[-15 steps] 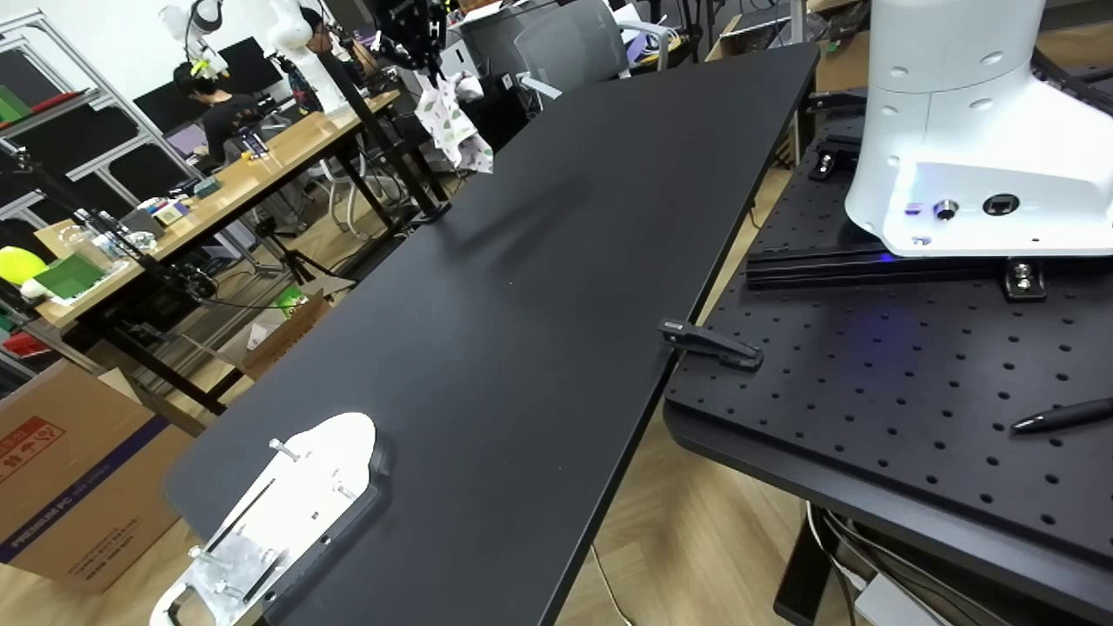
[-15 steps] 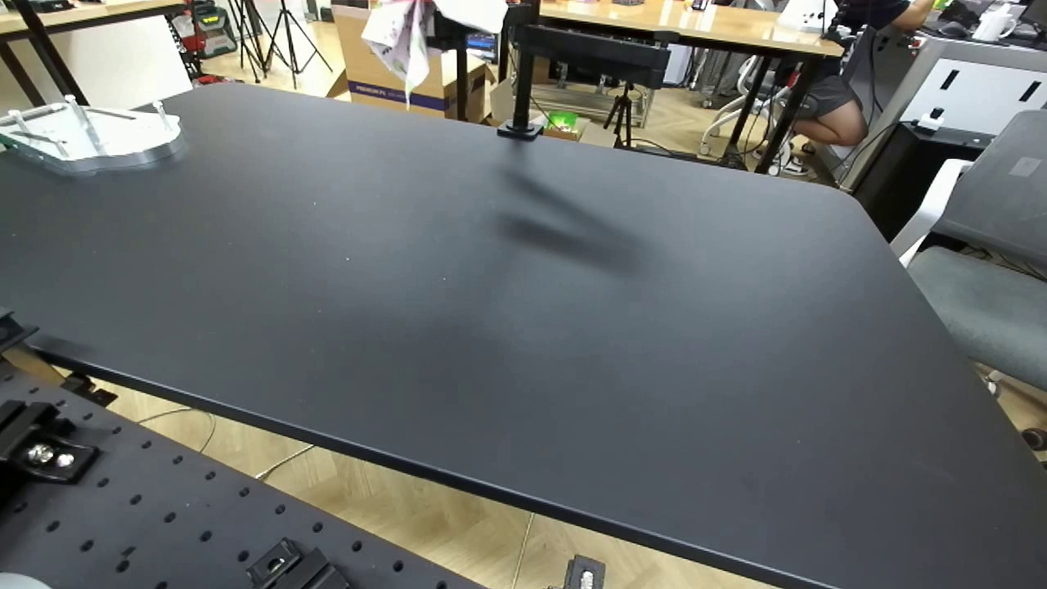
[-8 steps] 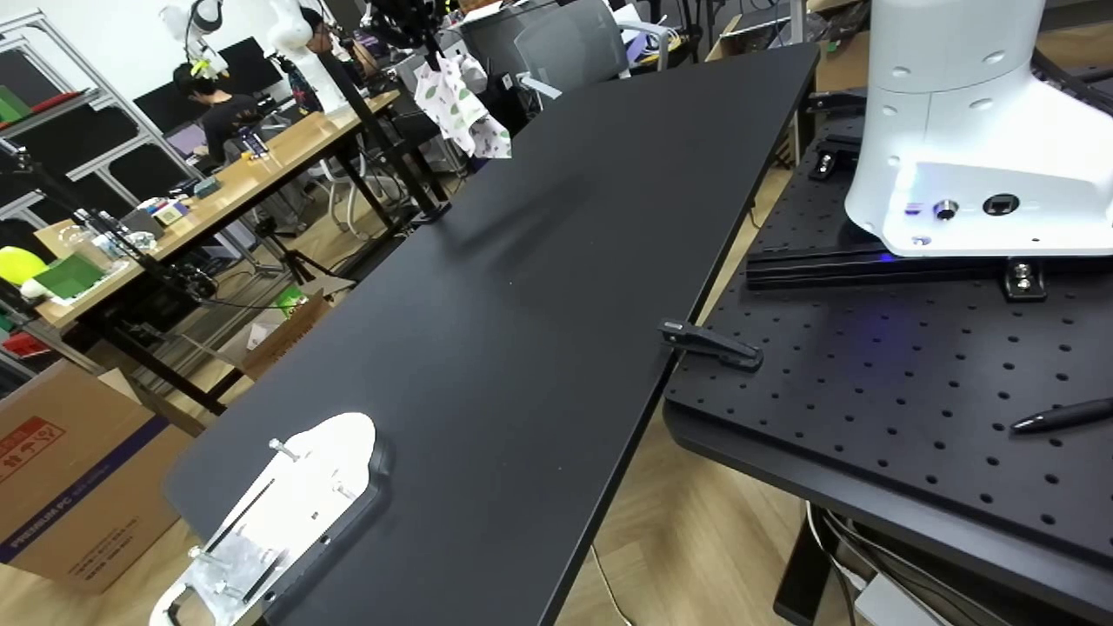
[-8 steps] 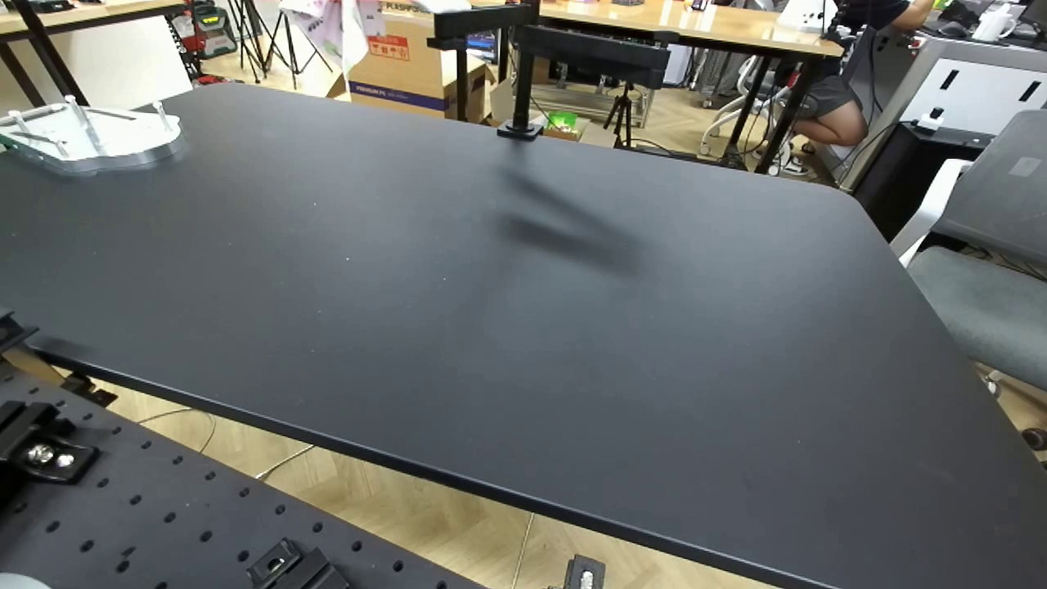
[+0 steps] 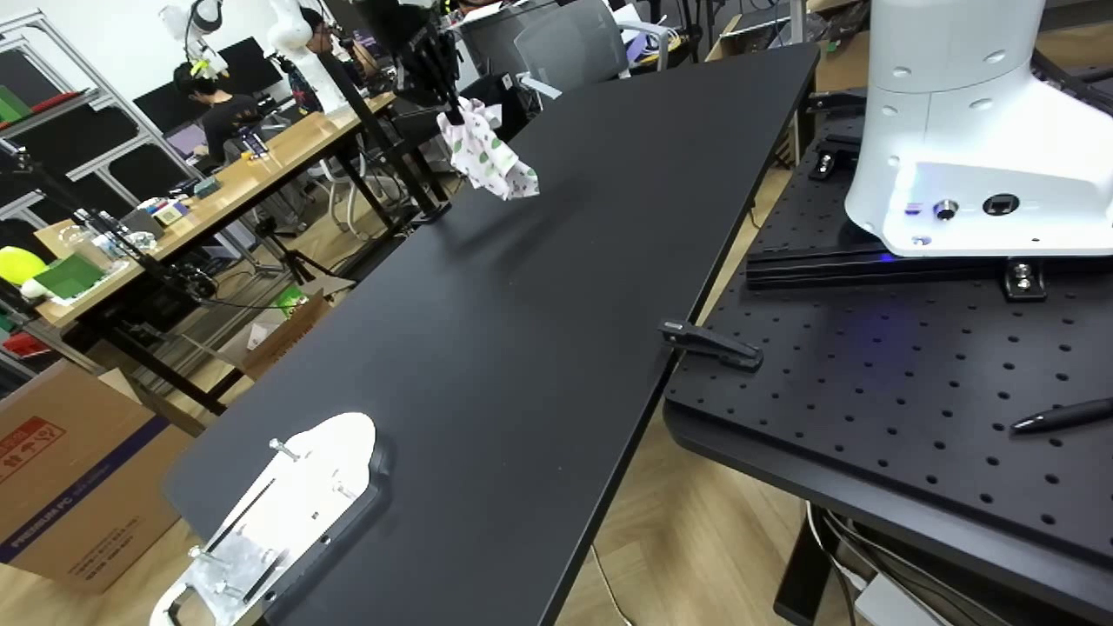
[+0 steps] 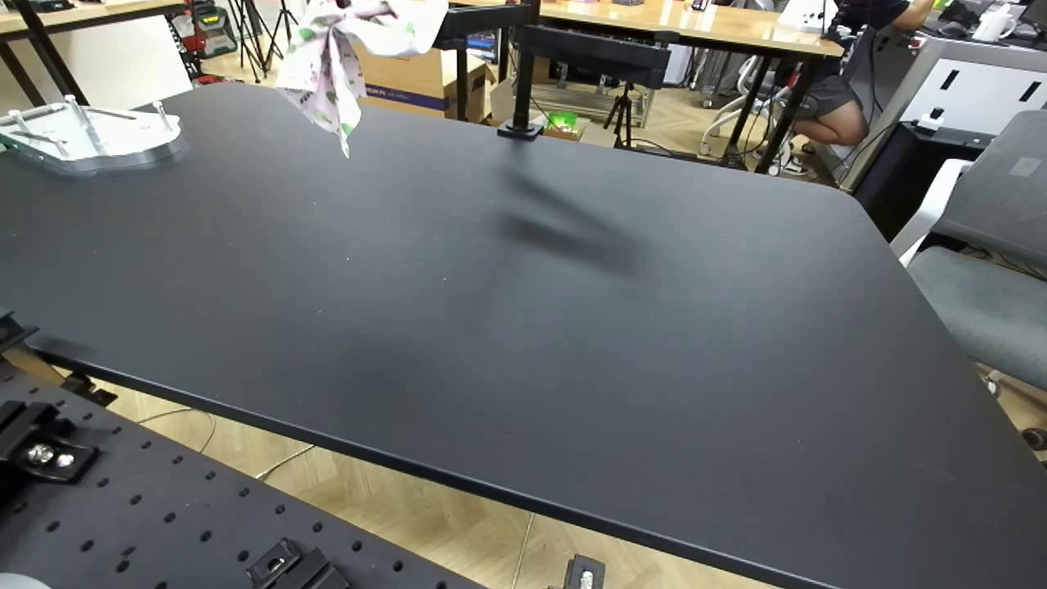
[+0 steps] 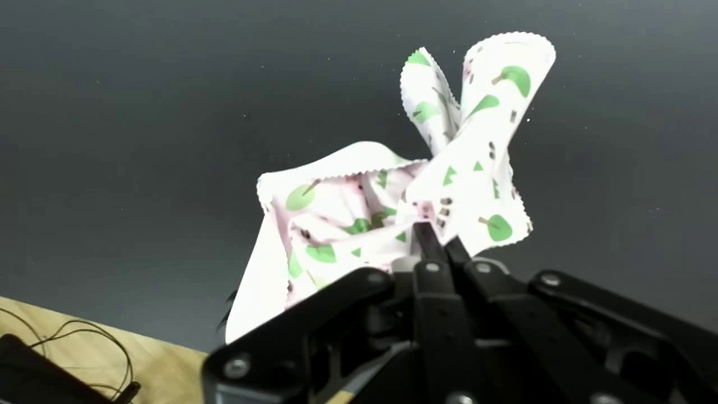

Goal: Unhang the white cloth from the black frame

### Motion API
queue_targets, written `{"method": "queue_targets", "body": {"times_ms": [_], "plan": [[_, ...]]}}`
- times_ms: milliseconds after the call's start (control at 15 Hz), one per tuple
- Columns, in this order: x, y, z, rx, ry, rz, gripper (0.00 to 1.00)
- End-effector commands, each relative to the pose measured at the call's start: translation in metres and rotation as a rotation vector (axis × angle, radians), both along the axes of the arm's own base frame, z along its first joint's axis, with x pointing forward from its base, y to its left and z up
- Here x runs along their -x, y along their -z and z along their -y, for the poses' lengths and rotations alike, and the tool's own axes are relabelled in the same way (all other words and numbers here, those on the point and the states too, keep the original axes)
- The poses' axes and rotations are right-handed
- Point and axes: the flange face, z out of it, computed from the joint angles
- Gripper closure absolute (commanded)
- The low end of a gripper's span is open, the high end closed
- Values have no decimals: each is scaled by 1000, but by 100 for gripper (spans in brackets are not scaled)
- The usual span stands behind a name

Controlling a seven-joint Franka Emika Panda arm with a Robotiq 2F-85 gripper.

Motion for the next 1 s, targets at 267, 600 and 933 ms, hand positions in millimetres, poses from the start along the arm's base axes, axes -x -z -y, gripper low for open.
{"method": "queue_targets", "body": {"times_ms": [267, 600, 933], "plan": [[11, 66, -37, 22, -263, -83, 99], [15, 81, -54, 31, -356, -124, 72], [15, 82, -51, 31, -379, -134, 45]]}}
